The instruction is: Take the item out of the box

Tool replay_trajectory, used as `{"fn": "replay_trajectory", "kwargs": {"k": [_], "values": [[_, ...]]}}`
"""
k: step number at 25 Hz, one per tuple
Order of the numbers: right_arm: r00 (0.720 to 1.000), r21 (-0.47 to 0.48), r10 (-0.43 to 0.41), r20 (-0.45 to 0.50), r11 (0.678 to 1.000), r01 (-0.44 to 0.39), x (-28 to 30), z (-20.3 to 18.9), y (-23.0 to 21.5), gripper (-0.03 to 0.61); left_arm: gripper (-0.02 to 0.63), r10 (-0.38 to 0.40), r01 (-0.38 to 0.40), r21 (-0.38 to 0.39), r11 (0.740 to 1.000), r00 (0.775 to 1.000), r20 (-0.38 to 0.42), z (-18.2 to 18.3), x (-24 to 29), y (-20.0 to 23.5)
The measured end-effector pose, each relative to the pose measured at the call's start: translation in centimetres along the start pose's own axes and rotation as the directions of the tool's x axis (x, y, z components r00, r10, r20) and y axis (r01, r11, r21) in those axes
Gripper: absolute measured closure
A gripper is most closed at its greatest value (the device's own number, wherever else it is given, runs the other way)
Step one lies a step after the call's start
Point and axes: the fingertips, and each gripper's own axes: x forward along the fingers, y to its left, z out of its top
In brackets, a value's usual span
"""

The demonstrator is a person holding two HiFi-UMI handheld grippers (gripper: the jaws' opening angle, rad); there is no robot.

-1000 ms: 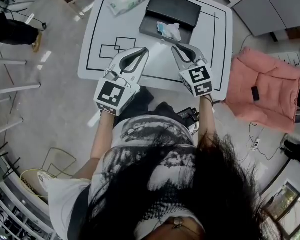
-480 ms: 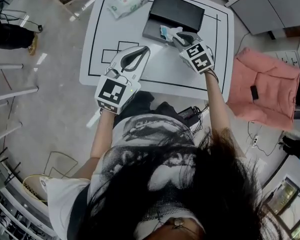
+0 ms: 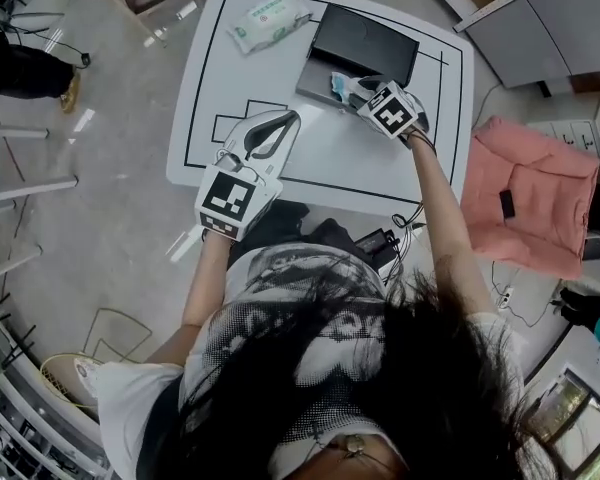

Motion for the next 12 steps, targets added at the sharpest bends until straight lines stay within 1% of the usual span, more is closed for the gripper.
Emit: {"fn": "replay_trajectory", "kwargs": {"k": [2,4,7,8,9,12], "values": [[1.000,-0.017,-0.001,-0.025,1.000,0.000,0.5,-0.2,-0.2,0.434,0.614,0.009,-0.009,-0.004,1.000,1.000,-0.001,-0.1,-0.2,0.5],[0.999,-0.015,-0.005,-0.040,1.000,0.004,1.0,-0.3,-0.4,0.440,0.614,0.019,-0.019,-0.008,1.000,1.000,-0.002,-0.2,-0.4,0.9],[0.998,0.023,-0.014,-0.058,1.000,0.016,1.4,-0.7,-0.4,0.481,0.614,0.034,-0.034,-0.015,0.999,0.999,-0.004,-0.4,-0.6,1.6],[0.998,0.032,-0.015,-0.061,0.999,0.016,1.5,-0.7,-0.3,0.505,0.614,0.037,-0.037,-0.016,0.999,0.999,-0.006,-0.5,-0.6,1.8],[0.998,0.038,-0.015,-0.061,0.999,0.017,1.5,-0.6,-0.2,0.544,0.614,0.039,-0.039,-0.018,0.999,0.999,-0.007,-0.6,-0.6,1.9],[0.998,0.035,-0.020,-0.054,0.999,0.022,1.6,-0.4,0.0,0.562,0.614,0.040,-0.040,-0.020,0.999,0.999,-0.010,-0.8,-0.4,2.1]]}}
